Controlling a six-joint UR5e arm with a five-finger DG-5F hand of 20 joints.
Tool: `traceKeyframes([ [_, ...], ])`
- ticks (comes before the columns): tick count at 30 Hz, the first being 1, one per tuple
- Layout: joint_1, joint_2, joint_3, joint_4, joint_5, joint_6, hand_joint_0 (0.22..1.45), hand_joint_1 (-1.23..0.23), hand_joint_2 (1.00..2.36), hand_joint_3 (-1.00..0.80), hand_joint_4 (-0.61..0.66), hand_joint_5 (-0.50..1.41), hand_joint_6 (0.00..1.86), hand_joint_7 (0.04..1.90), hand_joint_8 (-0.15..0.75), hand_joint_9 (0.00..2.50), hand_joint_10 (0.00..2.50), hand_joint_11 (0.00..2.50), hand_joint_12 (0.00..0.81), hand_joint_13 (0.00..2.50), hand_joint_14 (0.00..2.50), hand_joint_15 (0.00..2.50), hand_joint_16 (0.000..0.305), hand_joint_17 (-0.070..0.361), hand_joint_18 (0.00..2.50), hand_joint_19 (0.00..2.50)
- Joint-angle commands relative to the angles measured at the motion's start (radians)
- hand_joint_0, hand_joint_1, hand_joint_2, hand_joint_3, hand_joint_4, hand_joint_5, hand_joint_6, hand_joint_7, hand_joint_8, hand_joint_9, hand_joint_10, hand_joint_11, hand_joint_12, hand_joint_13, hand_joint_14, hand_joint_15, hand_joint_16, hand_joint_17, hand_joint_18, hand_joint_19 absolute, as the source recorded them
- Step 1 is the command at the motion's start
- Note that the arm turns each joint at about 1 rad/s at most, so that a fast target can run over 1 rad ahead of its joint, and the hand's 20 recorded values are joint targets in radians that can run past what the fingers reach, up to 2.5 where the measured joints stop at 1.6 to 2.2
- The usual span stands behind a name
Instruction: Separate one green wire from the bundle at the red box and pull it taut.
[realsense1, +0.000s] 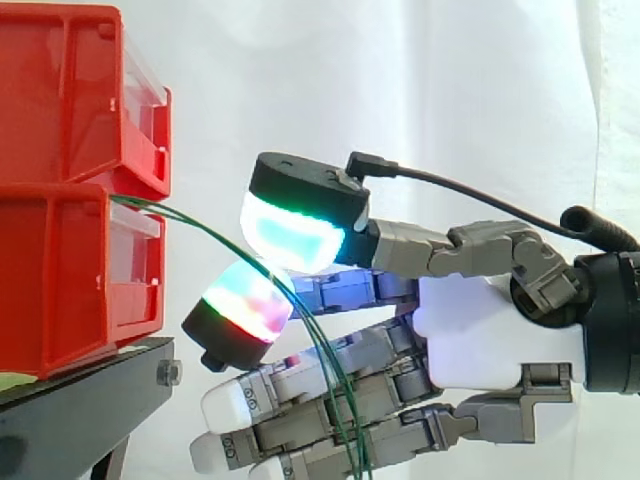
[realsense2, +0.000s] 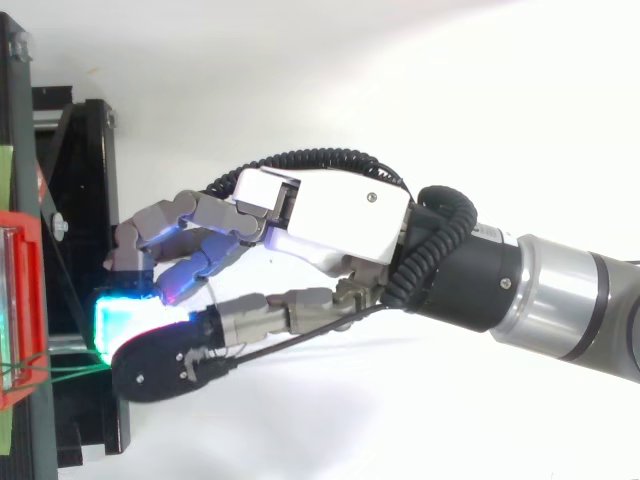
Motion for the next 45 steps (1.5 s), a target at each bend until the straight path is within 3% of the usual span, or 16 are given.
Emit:
traceKeyframes([
  [1, -0.002, -0.001, 0.0, 0.002, 0.0, 0.0, 0.53, -0.53, 1.0, -0.48, 0.11, -0.09, 0.81, 1.07, 0.258, 0.98, 0.01, 0.2, 0.322, 0.5, 0.0, 0.12, 0.048, 0.108, 0.38, 0.3],
  [6, 0.0, -0.001, -0.001, 0.004, 0.0, 0.0, 0.5, -0.53, 1.0, -0.5, 0.12, -0.09, 0.8, 1.05, 0.271, 1.0, 0.01, 0.21, 0.334, 0.51, 0.0, 0.12, 0.05, 0.113, 0.4, 0.29],
  [12, -0.002, -0.001, 0.0, 0.007, 0.0, -0.001, 0.46, -0.72, 1.0, -0.5, 0.14, -0.1, 0.8, 1.06, 0.275, 1.01, 0.01, 0.21, 0.35, 0.53, 0.0, 0.11, 0.054, 0.121, 0.42, 0.28],
  [16, 0.0, -0.001, 0.0, 0.007, 0.0, -0.001, 0.54, -0.85, 1.0, -0.5, 0.13, -0.12, 0.84, 1.08, 0.252, 0.96, 0.01, 0.22, 0.323, 0.51, 0.0, 0.12, 0.048, 0.109, 0.39, 0.3],
  [21, -0.002, -0.001, 0.0, 0.007, -0.001, 0.0, 0.61, -0.88, 1.01, -0.4, 0.04, -0.13, 0.87, 1.1, 0.242, 0.94, 0.01, 0.24, 0.306, 0.5, 0.01, 0.13, 0.046, 0.103, 0.39, 0.29],
  [25, -0.002, -0.001, 0.0, 0.007, 0.0, 0.0, 0.62, -0.86, 1.01, -0.31, 0.01, -0.13, 0.9, 1.08, 0.245, 0.95, 0.01, 0.25, 0.308, 0.52, 0.01, 0.14, 0.045, 0.102, 0.41, 0.3],
  [29, -0.002, -0.001, 0.0, 0.001, 0.0, 0.002, 0.59, -0.8, 1.01, -0.34, 0.05, -0.13, 0.9, 1.02, 0.243, 0.97, 0.01, 0.25, 0.311, 0.53, 0.01, 0.13, 0.046, 0.103, 0.42, 0.3],
  [34, -0.002, -0.001, 0.0, 0.001, -0.001, 0.003, 0.57, -0.62, 1.01, -0.38, 0.1, -0.1, 0.83, 1.06, 0.244, 1.03, 0.01, 0.23, 0.314, 0.54, 0.01, 0.14, 0.046, 0.104, 0.41, 0.31],
  [45, -0.003, 0.001, 0.011, -0.012, -0.001, 0.005, 0.58, -0.56, 1.01, -0.39, 0.12, -0.09, 0.81, 1.06, 0.24, 1.07, 0.01, 0.24, 0.311, 0.56, 0.01, 0.15, 0.046, 0.103, 0.42, 0.33],
])
